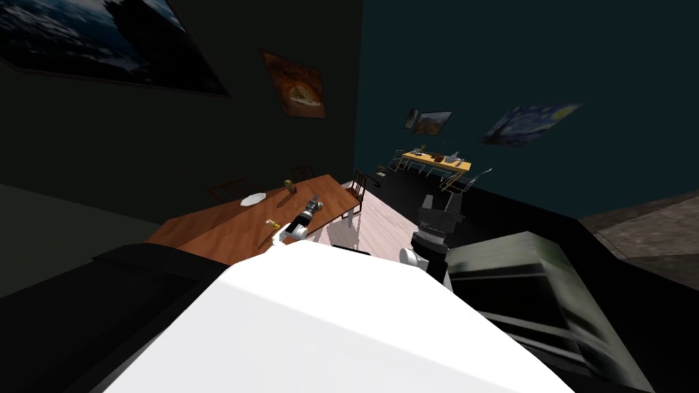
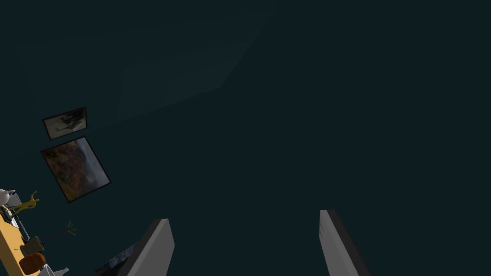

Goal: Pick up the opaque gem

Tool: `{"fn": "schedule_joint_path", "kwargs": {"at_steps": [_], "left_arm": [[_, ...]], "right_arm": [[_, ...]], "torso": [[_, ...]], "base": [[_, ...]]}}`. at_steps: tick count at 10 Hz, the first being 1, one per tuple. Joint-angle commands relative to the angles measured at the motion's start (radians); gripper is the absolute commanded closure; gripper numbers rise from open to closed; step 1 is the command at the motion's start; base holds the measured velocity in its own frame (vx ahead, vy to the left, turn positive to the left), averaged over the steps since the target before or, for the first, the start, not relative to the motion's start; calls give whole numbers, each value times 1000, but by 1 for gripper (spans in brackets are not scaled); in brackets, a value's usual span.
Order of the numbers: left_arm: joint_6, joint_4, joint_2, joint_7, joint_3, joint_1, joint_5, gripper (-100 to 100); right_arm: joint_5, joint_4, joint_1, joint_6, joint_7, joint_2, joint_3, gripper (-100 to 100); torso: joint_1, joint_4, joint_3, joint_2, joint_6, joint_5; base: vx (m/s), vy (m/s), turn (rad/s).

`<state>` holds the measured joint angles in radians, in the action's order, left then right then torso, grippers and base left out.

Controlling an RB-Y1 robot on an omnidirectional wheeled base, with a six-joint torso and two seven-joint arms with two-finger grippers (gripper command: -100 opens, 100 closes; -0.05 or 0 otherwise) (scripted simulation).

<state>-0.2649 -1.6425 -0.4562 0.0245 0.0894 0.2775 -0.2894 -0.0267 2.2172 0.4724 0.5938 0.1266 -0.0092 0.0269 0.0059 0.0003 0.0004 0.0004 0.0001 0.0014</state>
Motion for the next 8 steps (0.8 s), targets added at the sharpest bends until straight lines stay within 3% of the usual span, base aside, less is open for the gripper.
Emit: {"fn": "schedule_joint_path", "kwargs": {"at_steps": [1, 2, 3, 7, 8], "left_arm": [[28, 8, -16, -5, -1, 1, -8, -100], [63, 37, -35, -10, 3, -11, -16, -100], [63, 37, -35, -10, 3, -11, -16, -100], [184, 121, -89, -29, 15, -44, -34, -100], [184, 121, -89, -29, 15, -44, -34, -100]], "right_arm": [[0, 0, 0, 0, 0, 0, 0, 0], [0, 0, 0, 0, 0, 0, 0, 0], [0, 0, 0, 0, 0, 0, 0, 0], [0, 0, 0, 0, 0, 0, 0, 0], [0, 0, 0, 0, 0, 0, 0, 0]], "torso": [[0, 0, 0, 0, 0, 0], [-1, 0, 0, 0, -1, 0], [-1, 0, 0, 0, 0, 0], [-1, 0, 0, -1, -1, 0], [-1, 0, -1, -1, 0, 0]], "base": [[-25, 53, -76], [-24, 48, -114], [-22, 38, -101], [-20, 57, -187], [-11, 42, -91]]}}
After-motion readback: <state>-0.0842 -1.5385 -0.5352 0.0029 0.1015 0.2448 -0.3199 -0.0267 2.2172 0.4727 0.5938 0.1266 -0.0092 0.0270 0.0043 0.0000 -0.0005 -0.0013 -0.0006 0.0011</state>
